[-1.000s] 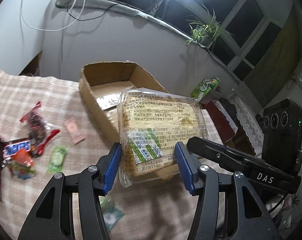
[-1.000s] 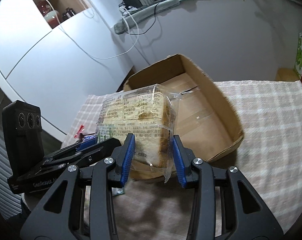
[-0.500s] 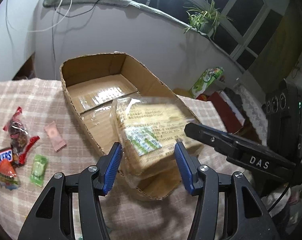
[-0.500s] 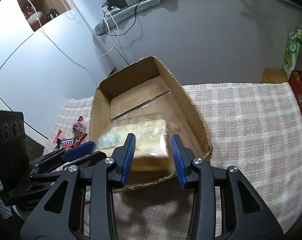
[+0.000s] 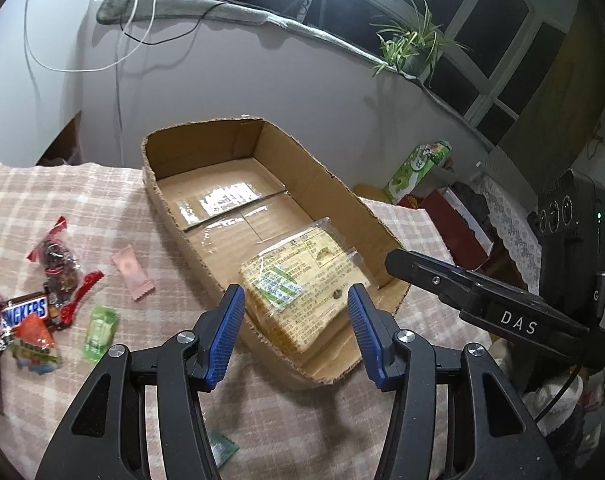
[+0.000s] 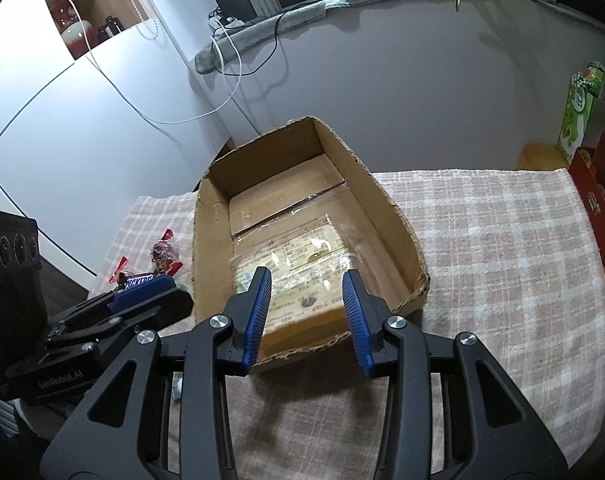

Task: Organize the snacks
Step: 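Carry the bread loaf into the cardboard box and open the right tool, then grasp the green candy packet with the right tool while the left tool grasps the jelly cup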

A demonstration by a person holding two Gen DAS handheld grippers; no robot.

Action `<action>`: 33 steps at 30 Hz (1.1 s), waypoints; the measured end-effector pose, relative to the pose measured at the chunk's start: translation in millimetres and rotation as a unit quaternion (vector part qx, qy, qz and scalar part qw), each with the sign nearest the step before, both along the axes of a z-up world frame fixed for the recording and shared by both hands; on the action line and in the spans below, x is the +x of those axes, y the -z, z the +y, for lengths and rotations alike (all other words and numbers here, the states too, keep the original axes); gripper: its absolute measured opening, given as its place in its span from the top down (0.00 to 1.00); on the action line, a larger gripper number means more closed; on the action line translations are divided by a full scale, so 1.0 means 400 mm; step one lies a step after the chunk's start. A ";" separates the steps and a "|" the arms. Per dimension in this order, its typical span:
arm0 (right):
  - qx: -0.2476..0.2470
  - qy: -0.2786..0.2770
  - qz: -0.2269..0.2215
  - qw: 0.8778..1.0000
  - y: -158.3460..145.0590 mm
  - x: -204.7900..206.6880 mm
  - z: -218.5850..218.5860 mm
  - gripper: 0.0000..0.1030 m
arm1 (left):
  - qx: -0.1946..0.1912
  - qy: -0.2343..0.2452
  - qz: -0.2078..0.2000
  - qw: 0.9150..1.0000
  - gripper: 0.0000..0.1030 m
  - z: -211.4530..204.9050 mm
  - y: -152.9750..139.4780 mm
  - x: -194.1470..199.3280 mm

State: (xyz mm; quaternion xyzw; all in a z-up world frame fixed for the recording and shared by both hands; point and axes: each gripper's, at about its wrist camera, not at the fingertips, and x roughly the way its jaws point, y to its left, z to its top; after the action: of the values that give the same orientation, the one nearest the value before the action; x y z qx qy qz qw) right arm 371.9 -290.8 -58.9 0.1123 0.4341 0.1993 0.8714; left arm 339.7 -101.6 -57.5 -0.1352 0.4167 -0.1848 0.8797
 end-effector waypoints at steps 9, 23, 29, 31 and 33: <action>-0.027 -0.019 -0.038 0.999 -0.053 -0.106 0.053 0.38 | 0.002 -0.018 -0.020 1.000 0.46 0.052 -0.047 -0.064; -0.072 -0.072 -0.058 0.993 -0.025 -0.268 0.180 0.31 | 0.043 -0.074 -0.044 0.995 0.40 0.247 -0.047 -0.259; -0.088 -0.098 -0.044 0.990 0.034 -0.302 0.242 0.31 | 0.042 -0.100 -0.020 0.994 0.40 0.330 0.005 -0.324; -0.095 -0.106 -0.038 0.989 0.060 -0.306 0.263 0.31 | 0.044 -0.102 -0.010 0.994 0.40 0.338 0.029 -0.348; -0.104 -0.112 -0.032 0.988 0.082 -0.306 0.281 0.31 | 0.050 -0.101 0.002 0.994 0.40 0.335 0.058 -0.375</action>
State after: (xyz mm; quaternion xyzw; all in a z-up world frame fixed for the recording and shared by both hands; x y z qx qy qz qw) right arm 249.3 -178.3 -91.8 -0.0341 0.4341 0.2527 0.8640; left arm 189.7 32.3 -80.9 -0.1331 0.4117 -0.0737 0.8985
